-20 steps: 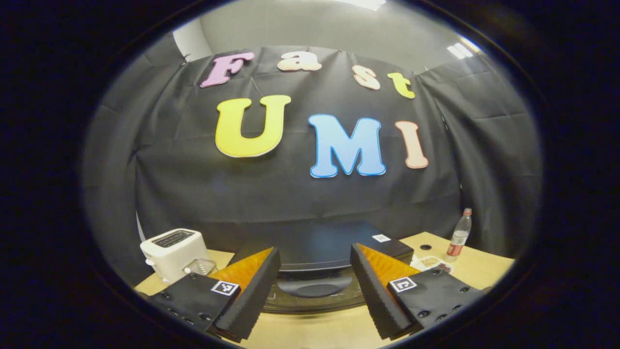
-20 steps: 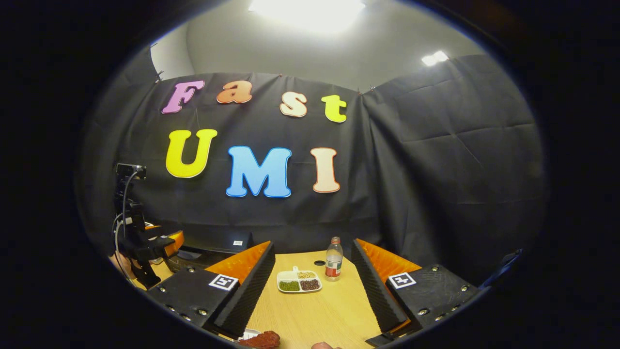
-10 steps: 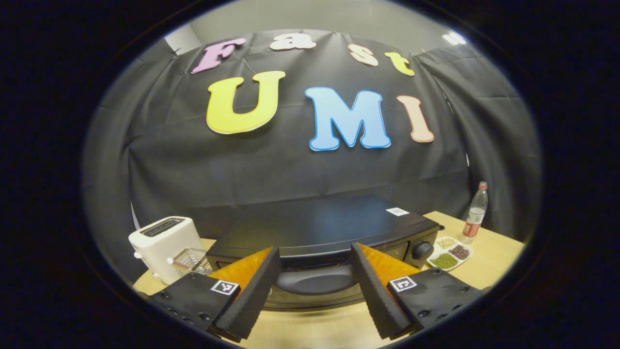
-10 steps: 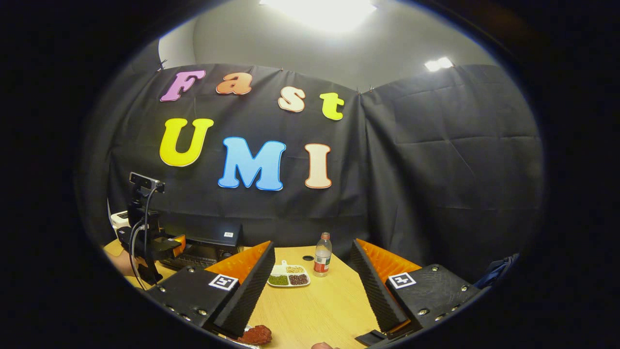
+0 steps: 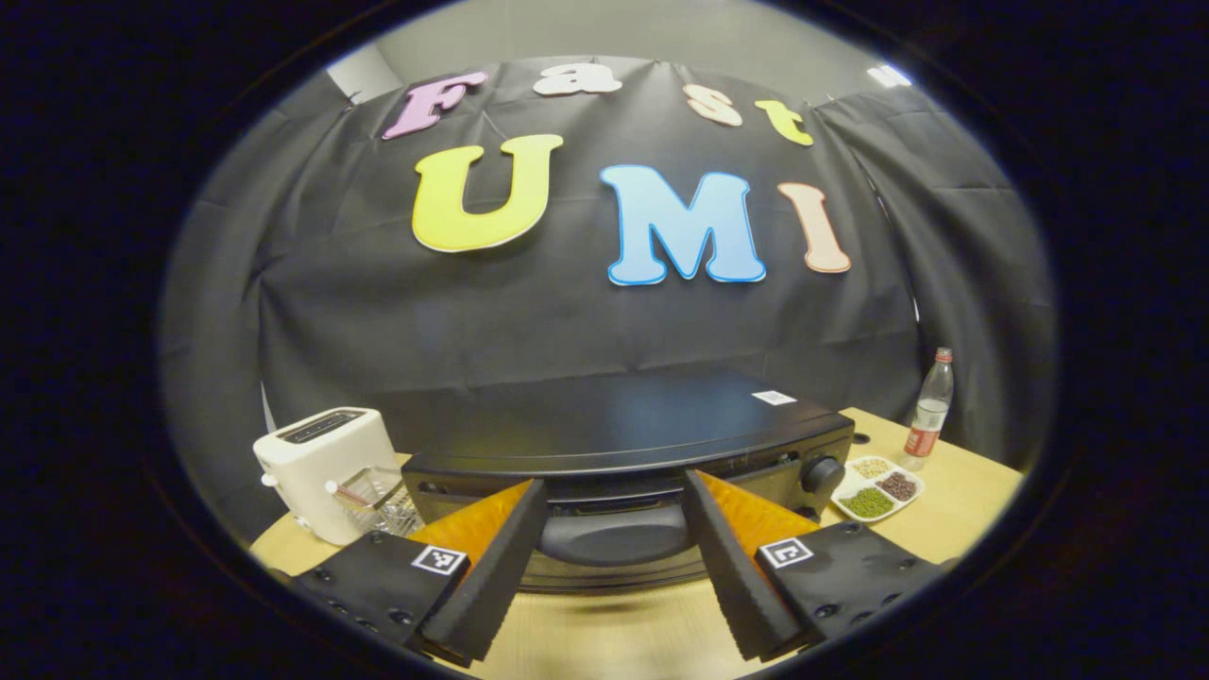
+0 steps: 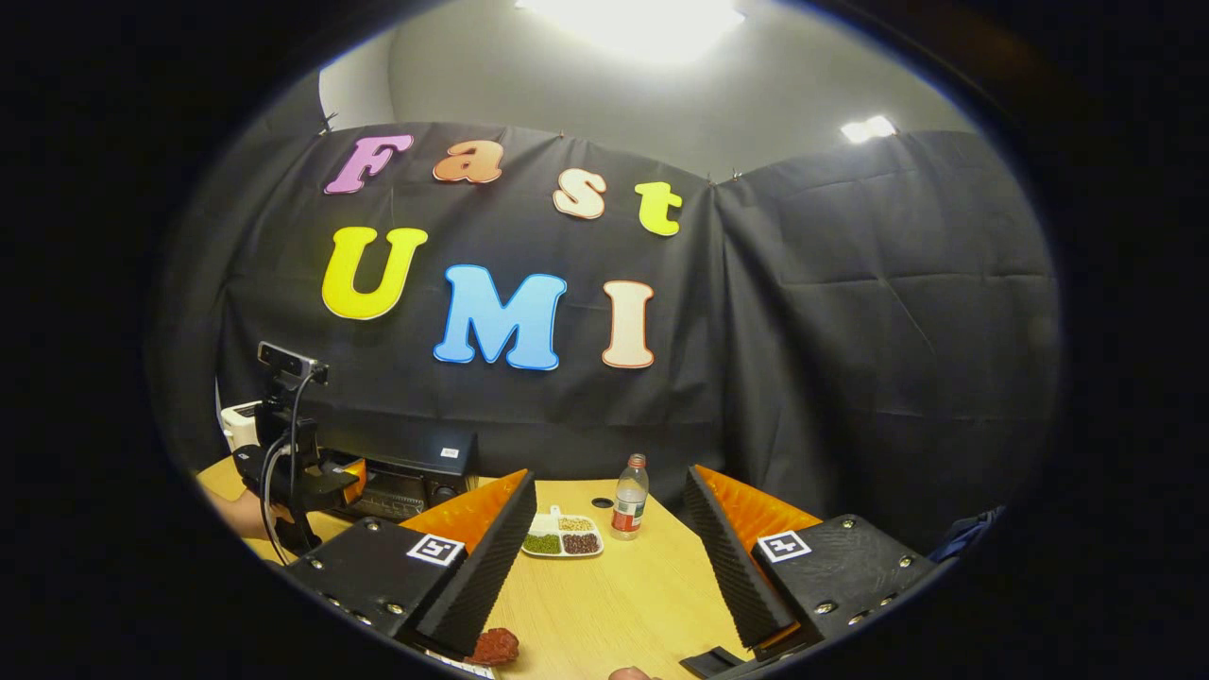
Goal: Open the electric oven with the left hand, put the food in, and close the electric oven.
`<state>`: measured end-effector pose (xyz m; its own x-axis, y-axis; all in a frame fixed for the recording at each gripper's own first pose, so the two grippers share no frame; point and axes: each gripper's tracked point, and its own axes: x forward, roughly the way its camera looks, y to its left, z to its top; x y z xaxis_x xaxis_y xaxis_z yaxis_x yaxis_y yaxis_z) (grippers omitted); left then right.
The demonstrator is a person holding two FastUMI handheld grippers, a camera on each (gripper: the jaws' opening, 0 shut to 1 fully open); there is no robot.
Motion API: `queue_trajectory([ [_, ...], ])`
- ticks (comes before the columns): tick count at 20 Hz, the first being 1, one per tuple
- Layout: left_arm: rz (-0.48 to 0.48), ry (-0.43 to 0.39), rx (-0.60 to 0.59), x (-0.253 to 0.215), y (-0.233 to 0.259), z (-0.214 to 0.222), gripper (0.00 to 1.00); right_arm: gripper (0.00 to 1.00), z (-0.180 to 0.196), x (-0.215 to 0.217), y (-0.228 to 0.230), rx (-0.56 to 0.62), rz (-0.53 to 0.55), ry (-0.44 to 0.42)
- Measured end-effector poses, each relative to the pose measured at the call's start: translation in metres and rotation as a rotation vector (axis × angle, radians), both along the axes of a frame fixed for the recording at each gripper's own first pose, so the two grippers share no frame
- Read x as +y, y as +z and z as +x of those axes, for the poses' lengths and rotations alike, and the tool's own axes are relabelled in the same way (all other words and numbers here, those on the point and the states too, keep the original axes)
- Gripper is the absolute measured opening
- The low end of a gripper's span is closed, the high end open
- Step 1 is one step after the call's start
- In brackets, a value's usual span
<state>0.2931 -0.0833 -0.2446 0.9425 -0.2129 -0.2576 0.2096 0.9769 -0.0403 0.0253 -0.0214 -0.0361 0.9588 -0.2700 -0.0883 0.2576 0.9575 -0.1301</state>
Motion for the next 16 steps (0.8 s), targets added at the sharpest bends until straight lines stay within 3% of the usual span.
queue_trajectory([
  [16, 0.03, 0.02, 0.084, 0.006, -0.031, -0.078, 1.0, 0.97, 0.006, -0.003, 0.001, -0.008, 0.018, 0.098],
])
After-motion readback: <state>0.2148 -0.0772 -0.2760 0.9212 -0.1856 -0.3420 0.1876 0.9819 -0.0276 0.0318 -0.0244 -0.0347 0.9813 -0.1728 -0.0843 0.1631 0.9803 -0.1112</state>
